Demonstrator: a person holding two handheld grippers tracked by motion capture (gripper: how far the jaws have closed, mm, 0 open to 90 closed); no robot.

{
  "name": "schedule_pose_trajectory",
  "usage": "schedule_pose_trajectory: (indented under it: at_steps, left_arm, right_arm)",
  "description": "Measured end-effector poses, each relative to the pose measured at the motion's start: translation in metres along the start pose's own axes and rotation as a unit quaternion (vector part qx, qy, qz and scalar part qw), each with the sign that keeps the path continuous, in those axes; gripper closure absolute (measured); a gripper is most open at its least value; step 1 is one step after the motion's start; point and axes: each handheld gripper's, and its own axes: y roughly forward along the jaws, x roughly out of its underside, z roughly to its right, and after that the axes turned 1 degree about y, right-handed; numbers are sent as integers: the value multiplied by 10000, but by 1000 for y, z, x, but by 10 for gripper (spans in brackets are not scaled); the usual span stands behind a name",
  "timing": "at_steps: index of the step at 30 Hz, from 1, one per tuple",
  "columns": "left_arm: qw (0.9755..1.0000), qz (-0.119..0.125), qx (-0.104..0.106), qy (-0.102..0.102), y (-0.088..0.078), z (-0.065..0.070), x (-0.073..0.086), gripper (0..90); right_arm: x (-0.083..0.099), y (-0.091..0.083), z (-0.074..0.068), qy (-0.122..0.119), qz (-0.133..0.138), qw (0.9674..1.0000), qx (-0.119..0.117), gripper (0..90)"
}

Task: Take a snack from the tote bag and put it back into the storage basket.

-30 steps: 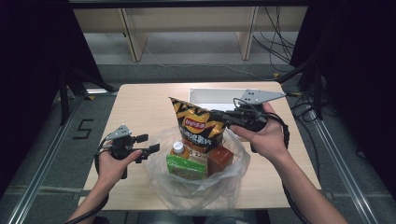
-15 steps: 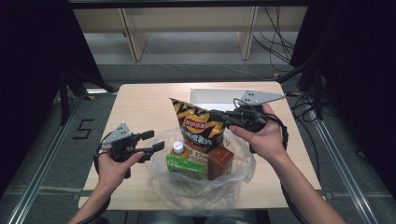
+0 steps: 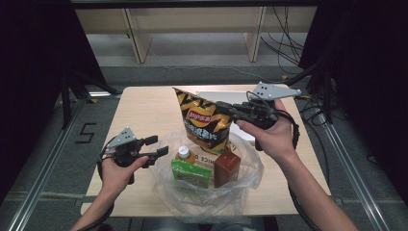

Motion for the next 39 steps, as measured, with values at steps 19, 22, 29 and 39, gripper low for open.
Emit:
schedule_pose_trajectory:
  at_steps: [19, 22, 29, 39]
  left_arm:
    - [9996, -131, -233, 32, 4, -8, 8, 306]
    - [9993, -182, -319, -41, 3, -8, 8, 306]
    - [9995, -174, -265, 28, 5, -9, 9, 305]
    - [9995, -156, -262, -5, 5, -12, 11, 304]
  right_arm:
    - [-30, -6, 0, -262, 481, 9984, 108, 900]
    - [-34, -6, 1, -277, 508, 9983, 112, 900]
    - [-46, -11, 1, -333, 569, 9976, 212, 900]
    - [-59, -16, 8, -360, 724, 9961, 344, 900]
